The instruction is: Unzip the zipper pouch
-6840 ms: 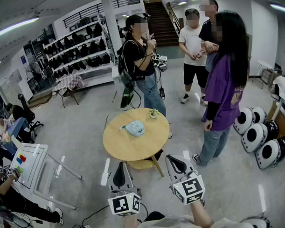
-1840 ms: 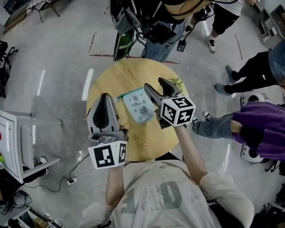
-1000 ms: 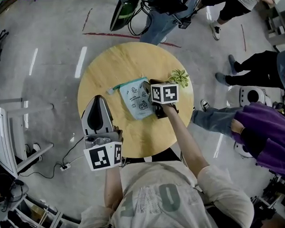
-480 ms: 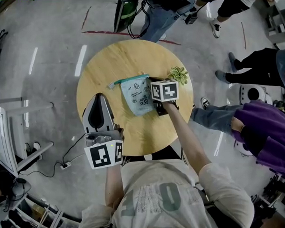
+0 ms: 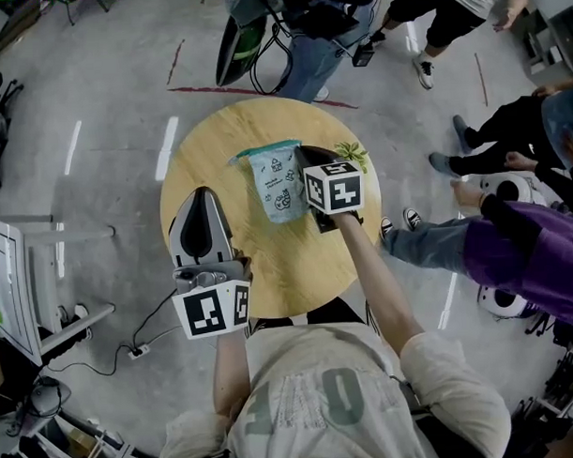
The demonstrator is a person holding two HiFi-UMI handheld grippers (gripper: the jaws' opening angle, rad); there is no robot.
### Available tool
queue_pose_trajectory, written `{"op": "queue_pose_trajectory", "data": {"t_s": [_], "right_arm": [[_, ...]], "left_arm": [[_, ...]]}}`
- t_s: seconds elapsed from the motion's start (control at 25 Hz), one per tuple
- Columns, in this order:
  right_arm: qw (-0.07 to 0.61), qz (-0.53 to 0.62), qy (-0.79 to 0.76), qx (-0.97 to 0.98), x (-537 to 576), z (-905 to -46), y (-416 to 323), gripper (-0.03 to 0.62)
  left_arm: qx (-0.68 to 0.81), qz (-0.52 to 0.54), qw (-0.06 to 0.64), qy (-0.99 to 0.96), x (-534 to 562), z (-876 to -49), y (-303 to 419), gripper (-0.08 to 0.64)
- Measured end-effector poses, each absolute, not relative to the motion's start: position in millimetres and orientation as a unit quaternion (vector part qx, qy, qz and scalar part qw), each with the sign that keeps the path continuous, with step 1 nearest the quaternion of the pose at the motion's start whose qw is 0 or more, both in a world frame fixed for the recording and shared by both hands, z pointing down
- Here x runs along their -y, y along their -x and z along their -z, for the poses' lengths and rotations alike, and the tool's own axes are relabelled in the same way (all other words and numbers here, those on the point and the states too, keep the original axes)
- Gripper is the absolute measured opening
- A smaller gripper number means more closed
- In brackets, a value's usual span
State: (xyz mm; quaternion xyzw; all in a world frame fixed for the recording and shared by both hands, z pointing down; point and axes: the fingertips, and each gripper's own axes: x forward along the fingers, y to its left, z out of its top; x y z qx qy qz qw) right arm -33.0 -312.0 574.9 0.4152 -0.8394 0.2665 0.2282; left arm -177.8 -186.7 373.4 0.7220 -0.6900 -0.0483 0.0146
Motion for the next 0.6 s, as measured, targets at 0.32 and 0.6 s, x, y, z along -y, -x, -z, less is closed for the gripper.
{"op": "queue_pose_trajectory", "data": {"t_s": [0.32, 0.6], "right_arm": [[0.16, -0.167, -0.447, 0.864, 320, -463, 15, 0.032], [0.062, -0.017, -0.471, 0.88, 291, -324, -6, 0.032]], "left_arm": [[0.675, 0.076, -0.022, -0.734, 177, -327, 156, 0.028], [0.654, 0.112, -0.059, -0.746, 166, -276, 139, 0.029]]}}
